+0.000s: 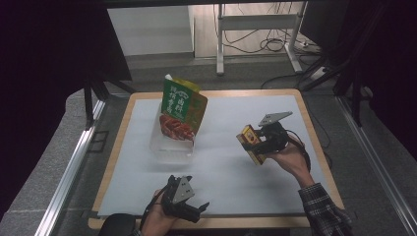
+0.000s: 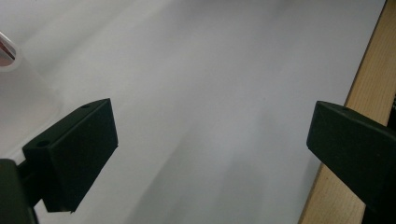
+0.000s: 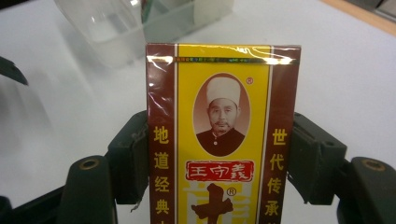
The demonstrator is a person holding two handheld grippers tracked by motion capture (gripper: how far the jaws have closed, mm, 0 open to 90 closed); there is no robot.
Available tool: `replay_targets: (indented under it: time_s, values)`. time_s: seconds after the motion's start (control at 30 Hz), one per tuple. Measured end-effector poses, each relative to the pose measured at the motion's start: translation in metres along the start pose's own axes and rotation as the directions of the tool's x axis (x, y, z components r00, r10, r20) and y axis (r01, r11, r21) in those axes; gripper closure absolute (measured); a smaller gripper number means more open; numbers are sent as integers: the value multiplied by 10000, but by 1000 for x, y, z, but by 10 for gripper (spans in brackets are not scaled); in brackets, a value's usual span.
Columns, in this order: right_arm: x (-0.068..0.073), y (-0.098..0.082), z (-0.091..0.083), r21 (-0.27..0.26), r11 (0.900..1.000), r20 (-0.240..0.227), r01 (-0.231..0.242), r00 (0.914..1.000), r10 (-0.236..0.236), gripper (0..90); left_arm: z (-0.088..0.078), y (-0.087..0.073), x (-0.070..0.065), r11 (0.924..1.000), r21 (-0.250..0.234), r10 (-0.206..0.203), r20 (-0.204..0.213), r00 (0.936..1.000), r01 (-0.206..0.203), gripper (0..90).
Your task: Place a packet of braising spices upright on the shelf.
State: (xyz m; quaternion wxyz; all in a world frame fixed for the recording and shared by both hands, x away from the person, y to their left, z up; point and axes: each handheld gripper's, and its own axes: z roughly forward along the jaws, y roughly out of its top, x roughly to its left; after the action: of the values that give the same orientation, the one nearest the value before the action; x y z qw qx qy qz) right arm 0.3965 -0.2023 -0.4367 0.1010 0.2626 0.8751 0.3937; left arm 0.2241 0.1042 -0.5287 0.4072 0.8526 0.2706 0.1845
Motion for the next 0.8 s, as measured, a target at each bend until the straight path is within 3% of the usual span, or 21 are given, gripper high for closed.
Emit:
replay_targets:
  time_s: [0.4,0.8]
  values:
    - [11,10,4,-831,9963,-202,238,9995,-255,318,0,0,0,9998,-92,-158,91,9998,158,13]
    - [23,20,5,-1860,9825,-502,119,9985,-215,318,0,1,0,9993,-216,-301,128,9995,304,13]
